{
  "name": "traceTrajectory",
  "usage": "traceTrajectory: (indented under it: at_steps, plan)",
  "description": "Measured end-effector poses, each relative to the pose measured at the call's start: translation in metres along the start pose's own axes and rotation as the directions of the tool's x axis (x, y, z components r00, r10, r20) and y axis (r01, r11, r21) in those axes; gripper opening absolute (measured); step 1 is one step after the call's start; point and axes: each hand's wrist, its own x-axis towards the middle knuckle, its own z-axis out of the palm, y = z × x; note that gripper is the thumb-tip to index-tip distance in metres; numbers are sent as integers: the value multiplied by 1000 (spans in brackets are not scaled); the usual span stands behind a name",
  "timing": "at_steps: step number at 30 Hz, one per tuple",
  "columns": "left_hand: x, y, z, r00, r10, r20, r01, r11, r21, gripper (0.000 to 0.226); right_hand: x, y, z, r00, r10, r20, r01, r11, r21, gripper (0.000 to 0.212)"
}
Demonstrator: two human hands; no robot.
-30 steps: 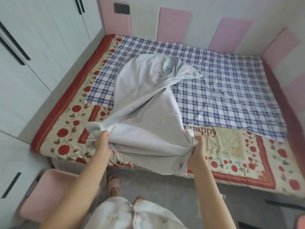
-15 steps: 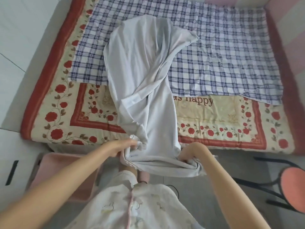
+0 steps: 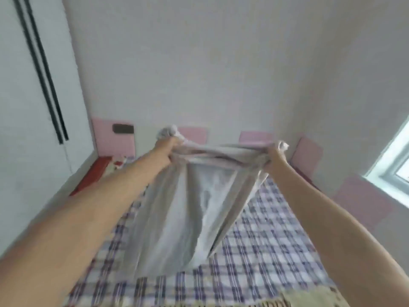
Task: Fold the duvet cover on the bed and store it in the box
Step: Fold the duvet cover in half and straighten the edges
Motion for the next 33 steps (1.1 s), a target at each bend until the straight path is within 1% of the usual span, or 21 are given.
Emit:
traceTrajectory:
  at_steps: [1,2,3,4,5,6,8,9,11,13,15,18,20,21,23,25,26,28,30,32,33]
  plan:
    - [1,85,8,977,207,-45,-211,969,-125,16,13,-83,36,979,-198,36,188,963,195,21]
    - [-9,159,17,920,378,-99,-391,892,-228,13,16,-162,65,917,-396,40,367,881,298,13]
    - [-24,218,20,851,508,-136,-525,804,-280,9,12,-229,87,840,-539,58,488,798,353,6]
    - [-37,258,21,796,587,-151,-603,744,-287,7,8,-283,106,774,-629,65,568,737,366,16]
    - [-50,289,22,744,648,-163,-667,704,-246,7,-9,-327,118,740,-672,17,621,693,366,27]
    - [-60,302,22,709,677,-197,-705,686,-181,14,-19,-352,125,724,-690,7,637,673,377,34]
    - [-81,321,18,659,714,-235,-750,648,-135,36,-52,-381,130,709,-704,45,622,655,429,25]
    - [-87,321,16,645,730,-227,-764,626,-156,37,-62,-382,129,705,-705,77,610,658,442,20]
    - [-104,324,15,605,768,-210,-796,573,-194,30,-78,-386,117,647,-751,130,625,621,473,18]
    - [-113,315,16,588,781,-212,-809,559,-182,31,-85,-380,103,620,-770,151,640,608,470,17]
    - [-122,290,18,606,753,-257,-794,592,-136,34,-92,-360,90,632,-755,173,627,630,458,16]
    - [-140,236,15,636,740,-220,-772,618,-150,20,-105,-318,70,663,-725,188,582,657,479,15]
    - [-159,196,12,626,760,-176,-780,614,-120,19,-122,-273,46,718,-676,165,546,695,469,16]
    - [-165,173,7,636,752,-172,-771,629,-103,20,-130,-245,31,743,-653,148,537,713,451,18]
    - [-178,121,1,698,694,-178,-710,703,-40,24,-154,-180,3,804,-584,110,506,770,389,20]
    - [-195,55,-3,788,588,-186,-594,804,23,30,-183,-110,-30,870,-490,59,446,831,331,21]
    - [-198,38,-4,805,566,-180,-568,822,46,32,-188,-89,-39,884,-466,41,425,835,349,21]
    - [-225,-33,-8,864,467,-187,-447,883,143,24,-215,-19,-73,943,-332,-4,312,882,355,21]
    - [-254,-105,-10,940,292,-178,-237,932,274,19,-243,56,-110,985,-166,-42,171,942,288,19]
    - [-273,-168,-18,980,72,-185,15,902,432,24,-263,127,-145,996,-9,-86,28,972,232,20]
    - [-285,-201,-23,979,-37,-201,137,848,512,29,-277,161,-163,990,88,-112,-62,974,217,22]
